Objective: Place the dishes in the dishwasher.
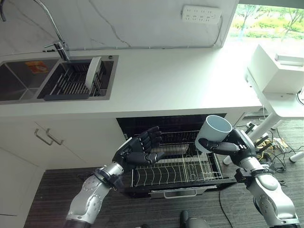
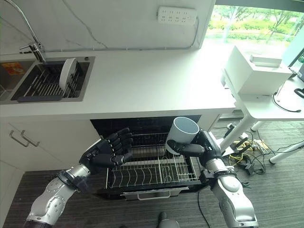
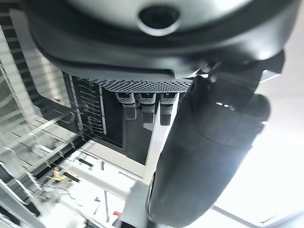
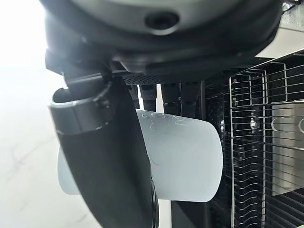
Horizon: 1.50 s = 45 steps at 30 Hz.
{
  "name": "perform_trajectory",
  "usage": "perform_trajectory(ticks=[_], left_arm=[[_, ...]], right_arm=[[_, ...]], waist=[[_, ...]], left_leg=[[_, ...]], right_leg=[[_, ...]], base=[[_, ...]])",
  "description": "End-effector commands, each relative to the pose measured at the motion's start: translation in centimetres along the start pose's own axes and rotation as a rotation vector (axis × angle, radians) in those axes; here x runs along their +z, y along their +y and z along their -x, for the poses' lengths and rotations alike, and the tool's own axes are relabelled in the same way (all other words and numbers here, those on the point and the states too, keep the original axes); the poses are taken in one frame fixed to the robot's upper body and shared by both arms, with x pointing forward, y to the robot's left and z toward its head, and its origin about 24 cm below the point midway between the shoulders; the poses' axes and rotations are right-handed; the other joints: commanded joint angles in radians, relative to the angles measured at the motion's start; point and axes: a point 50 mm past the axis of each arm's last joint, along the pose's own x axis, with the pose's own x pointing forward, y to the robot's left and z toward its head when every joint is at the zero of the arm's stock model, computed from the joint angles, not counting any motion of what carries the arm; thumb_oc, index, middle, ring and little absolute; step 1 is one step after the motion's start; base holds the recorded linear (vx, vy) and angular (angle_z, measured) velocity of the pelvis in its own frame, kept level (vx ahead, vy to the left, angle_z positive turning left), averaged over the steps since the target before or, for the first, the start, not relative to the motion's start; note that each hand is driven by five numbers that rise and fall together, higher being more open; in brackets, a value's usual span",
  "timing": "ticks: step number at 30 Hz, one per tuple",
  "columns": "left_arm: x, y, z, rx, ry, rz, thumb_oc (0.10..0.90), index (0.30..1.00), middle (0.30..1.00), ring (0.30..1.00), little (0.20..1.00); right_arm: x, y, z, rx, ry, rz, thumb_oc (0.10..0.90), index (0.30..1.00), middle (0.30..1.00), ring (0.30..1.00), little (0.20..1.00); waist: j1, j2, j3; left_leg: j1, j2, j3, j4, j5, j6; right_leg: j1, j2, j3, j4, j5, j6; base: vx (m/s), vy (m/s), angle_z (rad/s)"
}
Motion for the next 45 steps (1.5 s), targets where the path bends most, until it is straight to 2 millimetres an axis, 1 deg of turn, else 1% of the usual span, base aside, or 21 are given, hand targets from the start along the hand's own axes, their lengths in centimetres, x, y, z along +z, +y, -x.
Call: perform_trajectory(ticks=[1,3,9,12,14,23,24,26,30,33,36,37,39,43,45], left_arm=[[5.7,-1.4,-0.9,-0.106,-0.283,-0.073,0.8,0.9,0.9,0.9,0.9],[6.2,-1.4,-0.8,-0.106,-0.294,-0.088,0.8,0.9,0.9,0.9,0.9],[6.4,-1.4,-0.9,-0.108,-0.295,-0.079,0.8,0.9,0.9,0.9,0.9],[6.6,-1.2,-0.6,-0.11,-0.292,-0.08,0.8,0.9,0.9,0.9,0.9],[6.8,-1.2,-0.6,-0.114,-0.295,-0.082,0.8,0.9,0.9,0.9,0.9],[7.0,-1.6,-0.9,-0.131,-0.28,-0.077,0.8,0.9,0.9,0.9,0.9],[6.9,-1.6,-0.9,-0.135,-0.271,-0.075,0.8,0.9,0.9,0.9,0.9],[6.9,-1.6,-0.9,-0.141,-0.263,-0.079,0.8,0.9,0.9,0.9,0.9],[7.0,-1.6,-0.9,-0.158,-0.248,-0.082,0.8,0.9,0.9,0.9,0.9],[7.3,-1.7,-1.0,-0.167,-0.26,-0.082,0.8,0.9,0.9,0.9,0.9],[7.3,-1.8,-0.9,-0.177,-0.264,-0.082,0.8,0.9,0.9,0.9,0.9],[7.2,-1.9,-0.9,-0.179,-0.263,-0.078,0.8,0.9,0.9,0.9,0.9],[7.3,-2.0,-1.0,-0.182,-0.271,-0.077,0.8,0.9,0.9,0.9,0.9],[7.9,-2.3,-1.2,-0.198,-0.311,-0.08,0.8,0.9,0.9,0.9,0.9],[8.4,-2.4,-1.3,-0.204,-0.338,-0.085,0.8,0.9,0.9,0.9,0.9]], right_arm=[[4.2,-2.0,-1.4,-0.091,-0.167,0.087,0.4,0.3,0.3,0.3,0.3],[2.9,-2.7,-1.9,-0.122,-0.078,0.109,0.4,0.3,0.3,0.3,0.3],[1.3,-3.6,-2.8,-0.14,0.039,0.151,0.4,0.3,0.3,0.3,0.3],[-0.3,-4.7,-3.3,-0.165,0.148,0.21,0.4,0.3,0.3,0.3,0.3],[-0.7,-5.6,-3.7,-0.198,0.189,0.24,0.4,0.3,0.3,0.3,0.3],[-0.8,-7.8,-4.8,-0.271,0.258,0.283,0.4,0.3,0.3,0.3,0.3],[-0.9,-8.4,-5.0,-0.295,0.282,0.297,0.4,0.3,0.3,0.3,0.3],[-1.0,-8.9,-5.1,-0.309,0.299,0.306,0.4,0.3,0.3,0.3,0.3],[-0.8,-10.4,-5.5,-0.376,0.333,0.303,0.4,0.3,0.3,0.3,0.3],[-0.7,-10.9,-5.7,-0.398,0.349,0.297,0.4,0.3,0.3,0.3,0.3],[-1.3,-11.2,-5.6,-0.422,0.367,0.269,0.4,0.3,0.3,0.3,0.3],[-1.6,-11.2,-5.6,-0.437,0.376,0.25,0.4,0.3,0.3,0.3,0.3],[-1.6,-11.3,-5.8,-0.441,0.379,0.245,0.4,0.3,0.3,0.3,0.3],[-0.3,-12.0,-6.4,-0.462,0.353,0.243,0.4,0.3,0.3,0.3,0.3],[0.7,-12.1,-6.8,-0.467,0.331,0.247,0.4,0.3,0.3,0.3,0.3]], waist=[[0.009,-0.004,-0.057],[0.023,-0.01,-0.056],[0.046,-0.017,-0.054],[0.067,-0.02,-0.053],[0.079,-0.021,-0.051],[0.112,-0.015,-0.045],[0.12,-0.012,-0.045],[0.126,-0.01,-0.043],[0.139,0.004,-0.031],[0.142,0.014,-0.017],[0.144,0.023,-0.007],[0.146,0.03,-0.002],[0.147,0.039,0.011],[0.15,0.067,0.047],[0.15,0.082,0.068]], left_leg=[[-0.012,0.059,-0.085,0.041,-0.084,-0.055],[-0.015,0.058,-0.094,0.041,-0.081,-0.058],[-0.02,0.057,-0.109,0.041,-0.076,-0.063],[-0.022,0.057,-0.118,0.041,-0.073,-0.068],[-0.022,0.057,-0.123,0.041,-0.072,-0.07],[-0.024,0.059,-0.138,0.041,-0.066,-0.079],[-0.025,0.06,-0.142,0.041,-0.063,-0.082],[-0.026,0.062,-0.144,0.041,-0.061,-0.084],[-0.035,0.066,-0.152,0.041,-0.049,-0.094],[-0.044,0.069,-0.159,0.041,-0.04,-0.098],[-0.051,0.074,-0.166,0.041,-0.031,-0.103],[-0.055,0.075,-0.17,0.041,-0.027,-0.106],[-0.062,0.076,-0.177,0.041,-0.019,-0.109],[-0.09,0.074,-0.192,0.041,-0.001,-0.115],[-0.11,0.073,-0.197,0.041,0.008,-0.118]], right_leg=[[0.025,-0.047,-0.007,0.075,-0.141,0.077],[0.028,-0.047,-0.017,0.075,-0.142,0.076],[0.033,-0.05,-0.033,0.075,-0.145,0.075],[0.04,-0.053,-0.049,0.075,-0.148,0.074],[0.043,-0.055,-0.059,0.075,-0.148,0.073],[0.05,-0.056,-0.078,0.075,-0.15,0.07],[0.052,-0.055,-0.082,0.075,-0.152,0.068],[0.052,-0.055,-0.085,0.075,-0.153,0.067],[0.049,-0.053,-0.094,0.075,-0.151,0.063],[0.046,-0.051,-0.098,0.075,-0.151,0.058],[0.043,-0.049,-0.101,0.075,-0.152,0.054],[0.04,-0.049,-0.103,0.075,-0.15,0.053],[0.036,-0.049,-0.107,0.075,-0.149,0.05],[0.011,-0.055,-0.112,0.075,-0.139,0.047],[-0.01,-0.061,-0.112,0.075,-0.132,0.047]], base=[[0.02,-0.053,0.07],[0.01,-0.041,0.16],[0.01,-0.019,0.06],[0.0,-0.045,0.17],[-0.01,-0.041,0.09],[0.0,-0.044,0.06],[0.02,-0.085,0.0],[0.02,-0.075,0.04],[0.0,-0.092,0.09],[-0.01,-0.076,0.09],[0.0,-0.067,0.03],[-0.01,-0.056,0.01],[-0.02,-0.048,0.03],[-0.06,-0.018,0.05],[-0.11,0.005,0.09]])
